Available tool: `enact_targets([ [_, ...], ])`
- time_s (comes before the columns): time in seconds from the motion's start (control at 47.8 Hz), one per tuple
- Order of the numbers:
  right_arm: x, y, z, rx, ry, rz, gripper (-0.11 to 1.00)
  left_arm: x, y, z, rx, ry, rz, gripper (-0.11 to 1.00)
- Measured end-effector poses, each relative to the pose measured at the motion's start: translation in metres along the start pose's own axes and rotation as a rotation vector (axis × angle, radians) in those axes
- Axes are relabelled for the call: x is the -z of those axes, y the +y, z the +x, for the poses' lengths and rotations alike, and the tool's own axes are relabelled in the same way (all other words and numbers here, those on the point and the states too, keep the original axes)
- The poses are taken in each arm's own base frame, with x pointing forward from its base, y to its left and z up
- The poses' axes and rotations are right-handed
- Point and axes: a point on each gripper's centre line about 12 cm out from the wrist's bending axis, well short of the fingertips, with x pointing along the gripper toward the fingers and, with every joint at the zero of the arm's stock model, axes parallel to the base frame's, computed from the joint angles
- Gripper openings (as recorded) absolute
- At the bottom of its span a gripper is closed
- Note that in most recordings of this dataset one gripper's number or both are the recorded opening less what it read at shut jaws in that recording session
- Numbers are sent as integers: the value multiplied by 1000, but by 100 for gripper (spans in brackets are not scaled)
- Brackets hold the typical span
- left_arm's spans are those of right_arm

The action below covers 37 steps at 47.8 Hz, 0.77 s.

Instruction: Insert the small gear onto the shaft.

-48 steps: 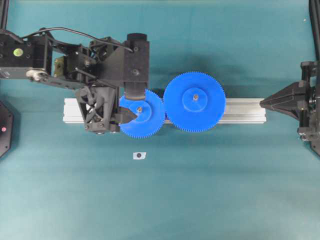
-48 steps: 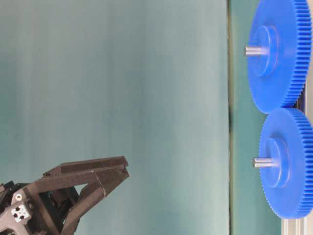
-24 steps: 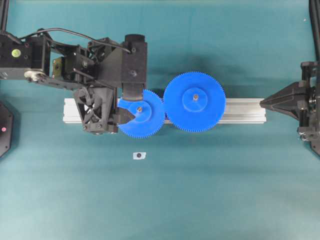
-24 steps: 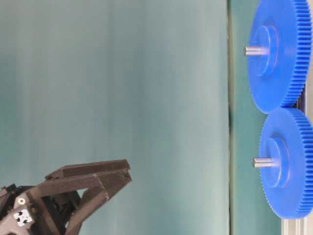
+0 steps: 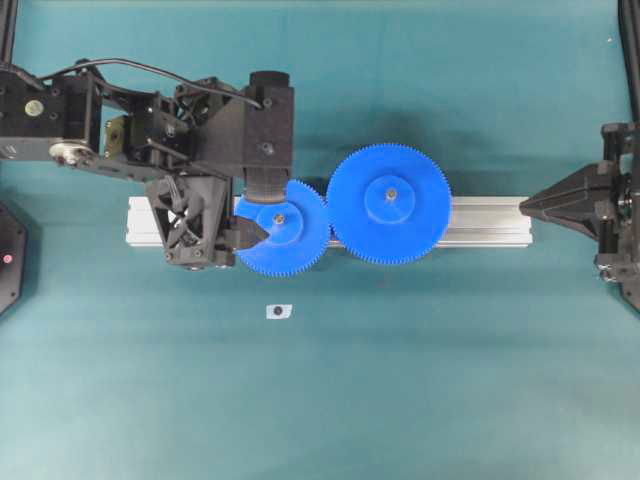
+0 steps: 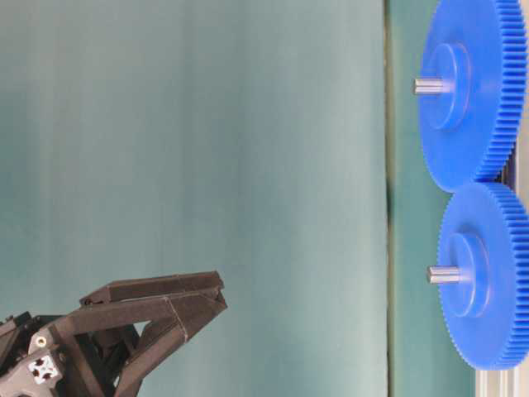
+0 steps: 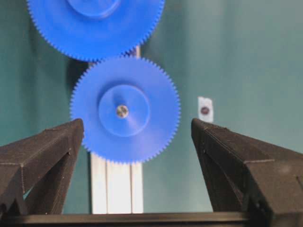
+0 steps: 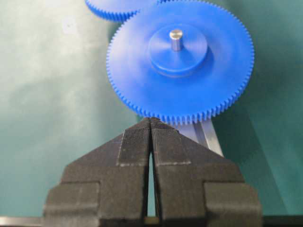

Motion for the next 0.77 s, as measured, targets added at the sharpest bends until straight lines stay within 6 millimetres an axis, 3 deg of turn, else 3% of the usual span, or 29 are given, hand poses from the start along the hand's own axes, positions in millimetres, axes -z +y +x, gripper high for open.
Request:
enact_targets([
  [0.774,-1,0,-5,-5,-21,1,2,0,0,0,0,-2,0,87],
])
